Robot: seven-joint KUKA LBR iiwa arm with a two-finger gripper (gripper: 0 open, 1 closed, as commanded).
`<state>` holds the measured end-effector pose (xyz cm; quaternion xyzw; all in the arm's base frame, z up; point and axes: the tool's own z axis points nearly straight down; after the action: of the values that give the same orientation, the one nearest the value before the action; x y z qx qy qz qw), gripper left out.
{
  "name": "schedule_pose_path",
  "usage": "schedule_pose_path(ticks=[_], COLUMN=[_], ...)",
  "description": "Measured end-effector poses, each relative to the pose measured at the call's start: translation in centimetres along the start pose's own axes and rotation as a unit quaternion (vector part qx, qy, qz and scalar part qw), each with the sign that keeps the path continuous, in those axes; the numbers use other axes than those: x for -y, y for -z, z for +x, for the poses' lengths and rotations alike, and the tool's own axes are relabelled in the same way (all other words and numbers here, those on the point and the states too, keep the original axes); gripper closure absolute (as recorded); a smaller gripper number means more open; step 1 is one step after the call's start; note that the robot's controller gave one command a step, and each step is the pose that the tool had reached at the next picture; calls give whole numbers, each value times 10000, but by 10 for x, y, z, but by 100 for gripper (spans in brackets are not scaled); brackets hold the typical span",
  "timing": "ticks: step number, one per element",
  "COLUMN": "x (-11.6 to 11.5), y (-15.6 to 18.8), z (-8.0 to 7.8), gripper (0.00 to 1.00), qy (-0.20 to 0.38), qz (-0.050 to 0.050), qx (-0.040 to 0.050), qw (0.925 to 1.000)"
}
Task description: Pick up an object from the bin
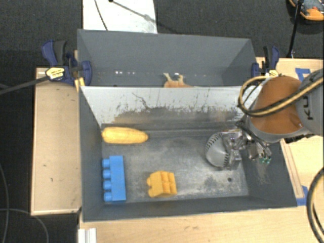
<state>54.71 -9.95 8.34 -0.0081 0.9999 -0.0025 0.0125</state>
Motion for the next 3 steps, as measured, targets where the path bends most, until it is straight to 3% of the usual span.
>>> schedule_pose_path(ticks=[1,2,3], x=[-3,-1,1], y=[34,48,63], z=[1,-7,-2], gripper=[100,100,100], qy=[43,183,216], qz=[-22,-14,-45], qx=[-102,-61,-179], qw=[9999,9998,9996])
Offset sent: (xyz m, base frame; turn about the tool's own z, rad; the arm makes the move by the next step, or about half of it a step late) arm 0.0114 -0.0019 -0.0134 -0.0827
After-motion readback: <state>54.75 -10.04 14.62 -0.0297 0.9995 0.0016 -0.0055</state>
